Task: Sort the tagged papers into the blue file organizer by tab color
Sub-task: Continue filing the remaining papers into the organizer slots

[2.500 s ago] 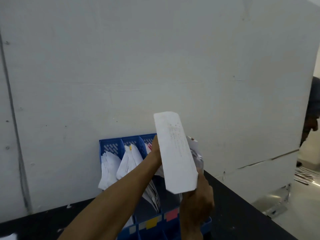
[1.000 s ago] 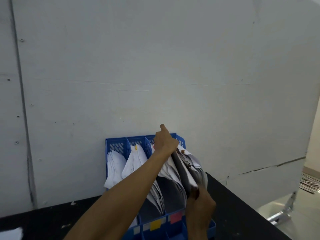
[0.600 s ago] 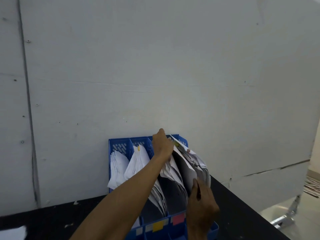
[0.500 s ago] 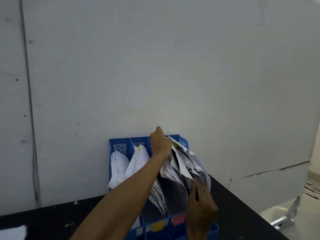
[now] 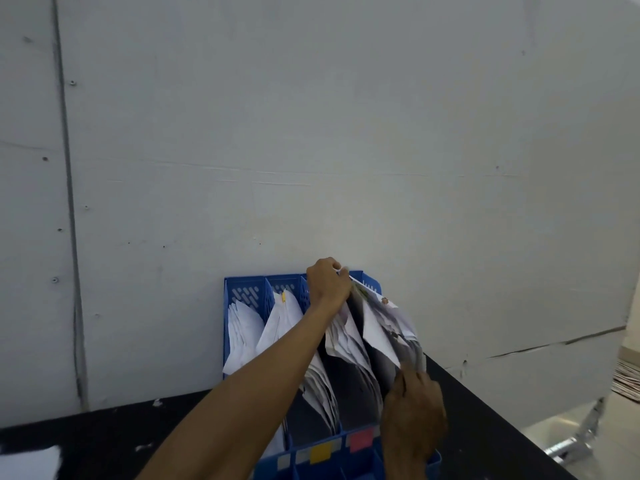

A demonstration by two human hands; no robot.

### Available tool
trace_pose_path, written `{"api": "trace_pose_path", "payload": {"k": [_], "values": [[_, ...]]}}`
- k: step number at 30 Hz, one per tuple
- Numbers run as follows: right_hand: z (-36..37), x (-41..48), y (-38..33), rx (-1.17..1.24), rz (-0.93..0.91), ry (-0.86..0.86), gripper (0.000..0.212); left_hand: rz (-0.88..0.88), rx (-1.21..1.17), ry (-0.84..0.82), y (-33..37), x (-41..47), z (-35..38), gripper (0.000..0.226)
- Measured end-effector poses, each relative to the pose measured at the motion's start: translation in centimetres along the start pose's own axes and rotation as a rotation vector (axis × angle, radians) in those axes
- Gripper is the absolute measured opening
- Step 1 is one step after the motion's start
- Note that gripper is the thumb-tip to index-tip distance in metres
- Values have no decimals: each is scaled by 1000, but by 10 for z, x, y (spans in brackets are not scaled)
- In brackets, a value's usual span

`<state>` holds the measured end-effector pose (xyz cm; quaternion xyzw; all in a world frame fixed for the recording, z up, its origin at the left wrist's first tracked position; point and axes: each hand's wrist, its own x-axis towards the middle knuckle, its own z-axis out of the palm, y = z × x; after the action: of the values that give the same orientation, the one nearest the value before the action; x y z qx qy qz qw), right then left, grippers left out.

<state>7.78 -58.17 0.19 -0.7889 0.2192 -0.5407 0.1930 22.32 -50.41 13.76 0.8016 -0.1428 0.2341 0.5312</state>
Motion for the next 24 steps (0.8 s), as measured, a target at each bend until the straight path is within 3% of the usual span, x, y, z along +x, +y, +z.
{"api": "trace_pose_path", "payload": {"k": [4,7,10,15,19,24], "values": [[1,0,2,-19,-23,0,24,27,29,-17,-4,-1,-2,23],[7,-6,4,28,74,-87,5,30,21,-31,-3,-3,-5,29],[18,-17,10,131,121,-195,8,35,35,-76,-7,-7,-3,34],[11,-3,2,294,212,-9,25,64,41,-79,-12,-6,4,28],[16,-7,7,196,202,-148,8,176,54,-96,-11,-8,-3,26],[12,0,-6,203,155,-57,24,367,174,-131,-23,-6,-56,31]]}}
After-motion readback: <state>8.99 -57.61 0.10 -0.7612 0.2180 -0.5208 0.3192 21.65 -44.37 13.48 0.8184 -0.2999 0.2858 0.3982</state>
